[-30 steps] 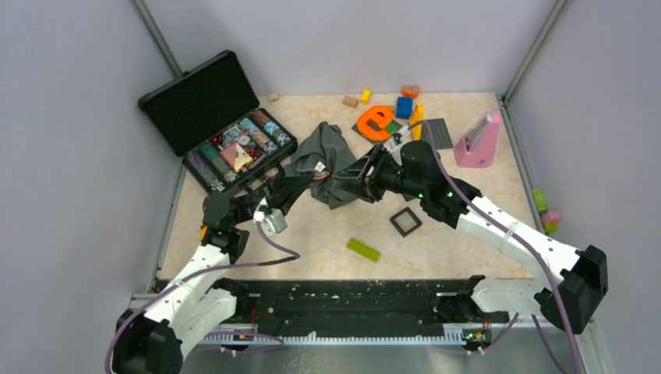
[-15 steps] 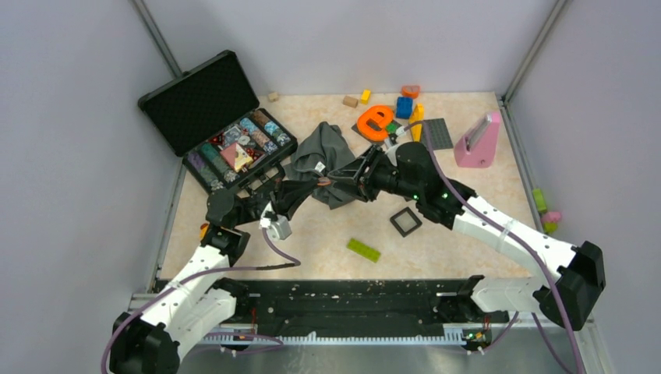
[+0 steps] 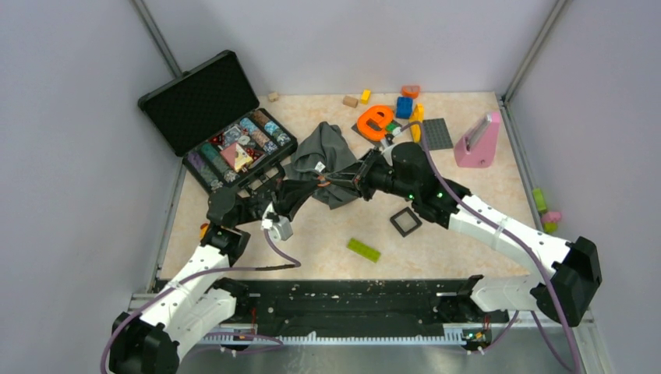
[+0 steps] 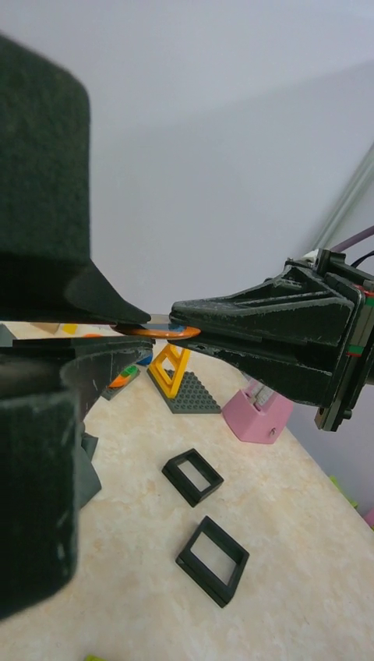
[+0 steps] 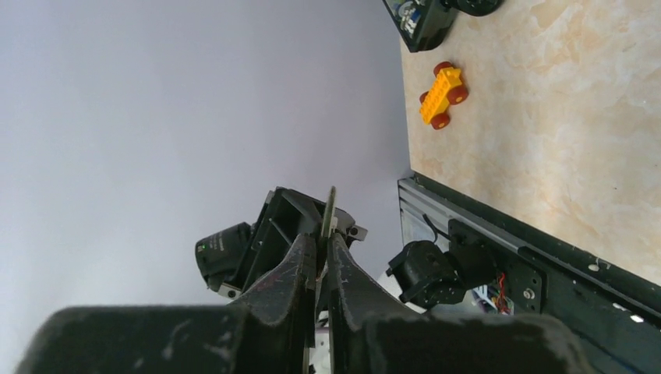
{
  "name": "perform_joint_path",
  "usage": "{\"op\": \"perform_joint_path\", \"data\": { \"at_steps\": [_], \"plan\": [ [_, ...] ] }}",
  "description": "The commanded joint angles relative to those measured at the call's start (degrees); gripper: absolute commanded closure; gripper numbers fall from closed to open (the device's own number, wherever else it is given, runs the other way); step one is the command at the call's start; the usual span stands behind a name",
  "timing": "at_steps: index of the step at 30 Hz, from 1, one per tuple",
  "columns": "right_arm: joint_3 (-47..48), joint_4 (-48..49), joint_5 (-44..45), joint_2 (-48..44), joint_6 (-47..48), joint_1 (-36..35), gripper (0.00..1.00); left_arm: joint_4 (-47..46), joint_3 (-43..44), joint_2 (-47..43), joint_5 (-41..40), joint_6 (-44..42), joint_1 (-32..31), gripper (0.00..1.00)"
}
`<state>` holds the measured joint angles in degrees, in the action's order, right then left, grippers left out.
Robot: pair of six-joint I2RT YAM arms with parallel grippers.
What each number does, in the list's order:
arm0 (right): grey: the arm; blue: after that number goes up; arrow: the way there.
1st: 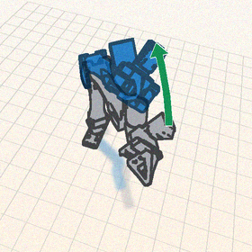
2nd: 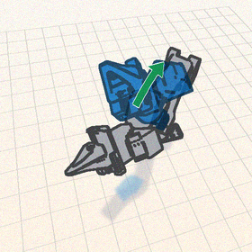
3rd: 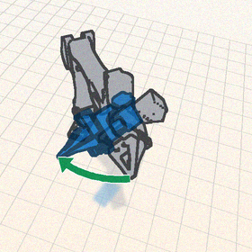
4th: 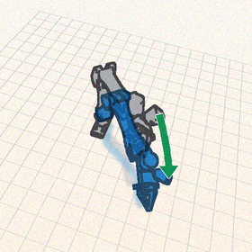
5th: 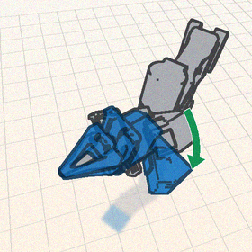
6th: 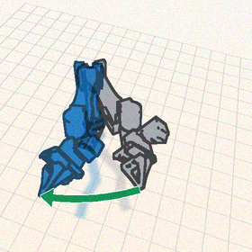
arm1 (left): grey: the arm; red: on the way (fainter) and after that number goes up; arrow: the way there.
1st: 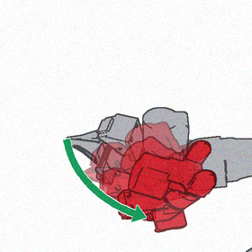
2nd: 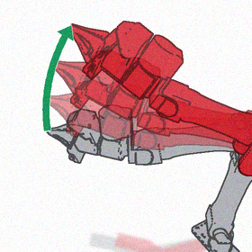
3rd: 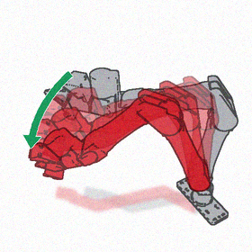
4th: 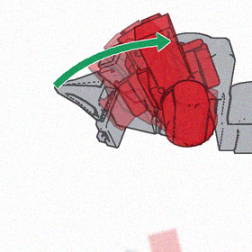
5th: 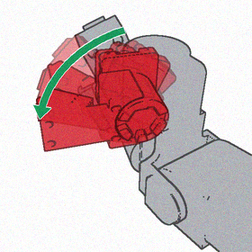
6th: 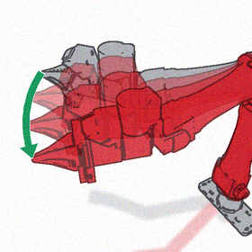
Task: Remove the brooch from the garment
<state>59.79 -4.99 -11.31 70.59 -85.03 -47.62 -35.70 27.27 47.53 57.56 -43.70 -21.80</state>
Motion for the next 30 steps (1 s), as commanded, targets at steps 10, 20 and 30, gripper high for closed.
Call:
{"op": "perform_joint_path", "data": {
  "at_steps": [10, 20, 30],
  "plan": [
    [2.1, 7.3, 2.6, -0.9, 14.8, 2.0, 1.00, -18.3, -7.2, -4.4, -3.8, 20.9, -3.5, 0.55],
    [5.0, -5.8, -8.5, -0.4, 43.8, 5.4, 1.00, 2.6, -3.9, -9.9, -13.3, 32.3, -4.2, 0.05],
    [4.4, -6.1, -14.2, 0.5, 48.6, 5.3, 1.00, 8.3, 1.2, -3.1, -10.5, 32.2, -5.0, 0.03]
  ]
}}
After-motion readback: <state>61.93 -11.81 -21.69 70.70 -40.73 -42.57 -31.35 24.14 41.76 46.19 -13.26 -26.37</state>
